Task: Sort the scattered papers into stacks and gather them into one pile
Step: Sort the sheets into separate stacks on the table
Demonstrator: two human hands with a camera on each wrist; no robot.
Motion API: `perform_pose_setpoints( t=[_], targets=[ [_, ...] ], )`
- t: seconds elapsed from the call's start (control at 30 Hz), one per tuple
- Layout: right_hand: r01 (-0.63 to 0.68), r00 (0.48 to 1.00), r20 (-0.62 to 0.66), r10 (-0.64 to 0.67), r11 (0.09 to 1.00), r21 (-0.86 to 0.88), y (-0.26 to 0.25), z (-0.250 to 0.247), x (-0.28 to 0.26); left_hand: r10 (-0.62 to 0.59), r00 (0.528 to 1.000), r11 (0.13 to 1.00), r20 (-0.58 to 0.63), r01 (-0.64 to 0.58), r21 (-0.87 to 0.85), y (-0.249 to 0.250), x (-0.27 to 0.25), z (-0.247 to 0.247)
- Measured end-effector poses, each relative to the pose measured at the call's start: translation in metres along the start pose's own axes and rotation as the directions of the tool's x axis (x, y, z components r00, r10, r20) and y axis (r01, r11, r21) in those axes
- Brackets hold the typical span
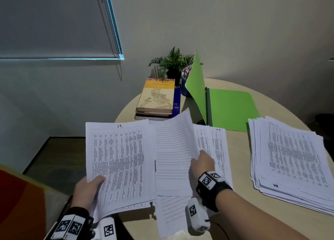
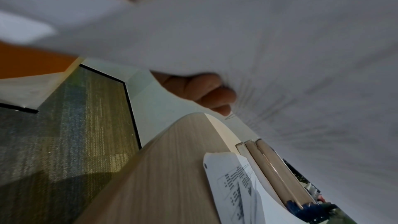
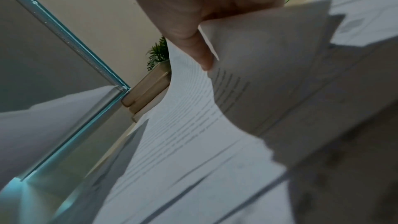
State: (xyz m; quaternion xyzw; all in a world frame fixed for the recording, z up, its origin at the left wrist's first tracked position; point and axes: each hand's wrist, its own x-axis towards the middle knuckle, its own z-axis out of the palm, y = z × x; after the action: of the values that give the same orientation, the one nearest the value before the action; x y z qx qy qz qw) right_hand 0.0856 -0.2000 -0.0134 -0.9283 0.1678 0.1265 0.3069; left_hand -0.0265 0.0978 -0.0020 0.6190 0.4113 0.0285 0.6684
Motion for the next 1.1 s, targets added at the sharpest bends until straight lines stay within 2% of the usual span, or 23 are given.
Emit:
perform_pose_setpoints(
  t=[0.1, 0.17, 0.27, 0.4, 0.57, 0.67, 0.8, 0.9, 1.03, 1.1],
  targets=[
    [-0.087, 0.995, -0.061, 0.078, 0.982, -0.167, 0.017, -0.009, 0.003, 0.010, 1.000, 1.000, 0.022, -0.010, 0.004, 0.002, -0.002, 0.008],
    [-0.121, 0.992, -0.063, 0.111, 0.974, -0.191, 0.023, -0.012, 0.002, 0.016, 0.999, 1.000, 0.042, -0.016, 0.006, 0.005, -0.005, 0.014],
    [-0.101, 0.995, -0.025, 0.098, 0.973, -0.208, 0.030, -0.013, 0.004, 0.029, 0.998, 1.000, 0.057, -0.030, 0.010, 0.008, -0.009, 0.020],
    [-0.023, 0.999, 0.023, 0.026, 0.994, -0.103, 0.032, -0.018, 0.009, 0.029, 0.998, 0.999, 0.050, -0.030, 0.011, 0.013, -0.015, 0.020],
    [0.016, 1.000, -0.024, -0.011, 0.982, 0.188, 0.042, -0.029, 0.002, 0.061, 0.998, 0.998, -0.017, -0.061, -0.014, 0.021, -0.022, 0.009],
    [-0.032, 0.998, -0.046, 0.046, 0.963, 0.269, 0.052, -0.043, 0.001, 0.060, 0.996, 0.997, -0.069, -0.062, -0.035, 0.020, -0.018, -0.003],
    [-0.069, 0.994, -0.061, 0.089, 0.959, 0.275, 0.070, -0.051, 0.004, 0.048, 0.994, 0.994, -0.095, -0.056, -0.090, 0.018, -0.015, -0.013],
    [-0.089, 0.996, 0.005, 0.093, 0.936, 0.340, 0.071, -0.060, -0.006, 0.046, 0.994, 0.993, -0.096, -0.055, -0.101, 0.017, -0.017, -0.014],
    [-0.156, 0.980, 0.191, 0.055, 0.808, 0.568, 0.064, -0.055, -0.023, 0.055, 0.994, 0.992, -0.092, -0.065, -0.107, 0.019, -0.020, -0.011],
    [-0.115, 0.983, 0.178, 0.045, 0.908, 0.403, 0.065, -0.039, -0.022, 0.066, 0.993, 0.992, -0.094, -0.075, -0.097, 0.020, -0.023, -0.008]
  ],
)
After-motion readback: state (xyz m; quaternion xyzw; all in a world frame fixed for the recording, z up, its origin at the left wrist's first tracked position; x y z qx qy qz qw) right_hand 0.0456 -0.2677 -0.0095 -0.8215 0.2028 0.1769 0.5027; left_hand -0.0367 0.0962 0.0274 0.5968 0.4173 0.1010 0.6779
